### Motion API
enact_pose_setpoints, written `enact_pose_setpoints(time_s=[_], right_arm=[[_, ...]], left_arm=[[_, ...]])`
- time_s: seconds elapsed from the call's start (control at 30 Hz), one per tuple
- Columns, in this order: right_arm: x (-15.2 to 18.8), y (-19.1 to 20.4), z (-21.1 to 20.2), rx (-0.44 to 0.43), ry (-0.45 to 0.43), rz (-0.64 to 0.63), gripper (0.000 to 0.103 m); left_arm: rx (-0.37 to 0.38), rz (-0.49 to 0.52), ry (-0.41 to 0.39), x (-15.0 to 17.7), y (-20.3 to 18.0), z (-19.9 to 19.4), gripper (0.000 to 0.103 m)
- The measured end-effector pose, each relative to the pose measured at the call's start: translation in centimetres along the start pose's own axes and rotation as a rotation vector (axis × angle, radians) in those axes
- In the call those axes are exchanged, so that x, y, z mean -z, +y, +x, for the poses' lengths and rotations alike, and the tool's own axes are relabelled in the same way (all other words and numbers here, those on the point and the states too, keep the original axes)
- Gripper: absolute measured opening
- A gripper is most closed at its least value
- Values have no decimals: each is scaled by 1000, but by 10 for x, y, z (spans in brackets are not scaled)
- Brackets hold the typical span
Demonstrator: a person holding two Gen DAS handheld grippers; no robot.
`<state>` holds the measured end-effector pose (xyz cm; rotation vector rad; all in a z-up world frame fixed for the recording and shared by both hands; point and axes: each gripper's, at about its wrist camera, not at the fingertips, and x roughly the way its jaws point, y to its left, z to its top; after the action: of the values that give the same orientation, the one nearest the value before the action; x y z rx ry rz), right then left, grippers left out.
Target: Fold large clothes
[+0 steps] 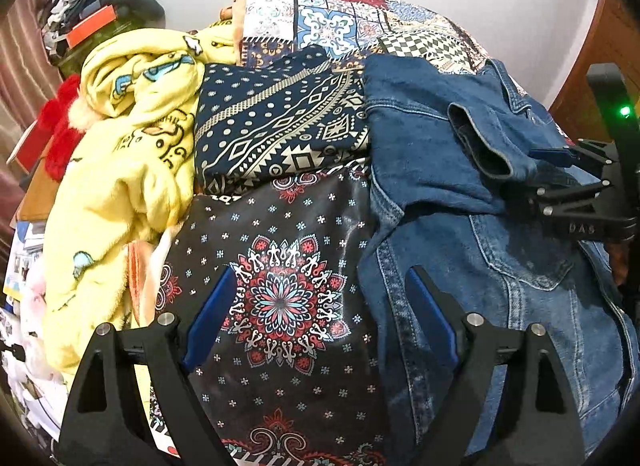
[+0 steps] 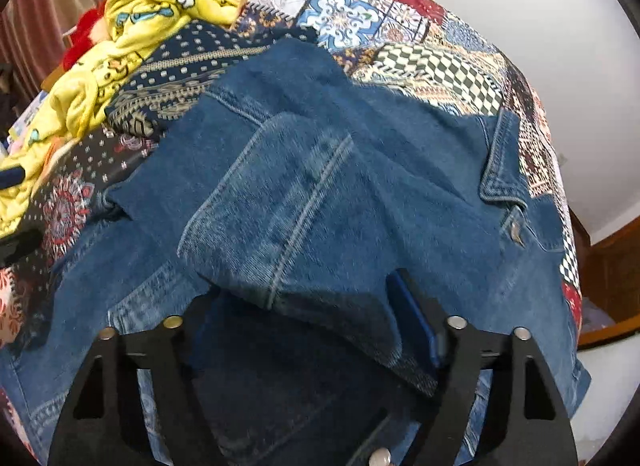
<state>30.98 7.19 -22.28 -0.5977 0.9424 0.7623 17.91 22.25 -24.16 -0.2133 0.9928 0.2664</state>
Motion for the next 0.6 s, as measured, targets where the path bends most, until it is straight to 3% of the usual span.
enact_pose_setpoints(time_s=[0.17, 0.3, 0.6], right_arm=[[-4, 0, -12, -64, -57, 15, 17], [-5, -17, -33, -94, -139, 113, 15], [23, -97, -102, -34, -296, 363, 14]], left_arm=[[9, 16, -4, -6, -9, 0, 86], [19, 55, -39, -17, -26, -6, 86], [61, 133, -83, -58, -77, -5, 86]])
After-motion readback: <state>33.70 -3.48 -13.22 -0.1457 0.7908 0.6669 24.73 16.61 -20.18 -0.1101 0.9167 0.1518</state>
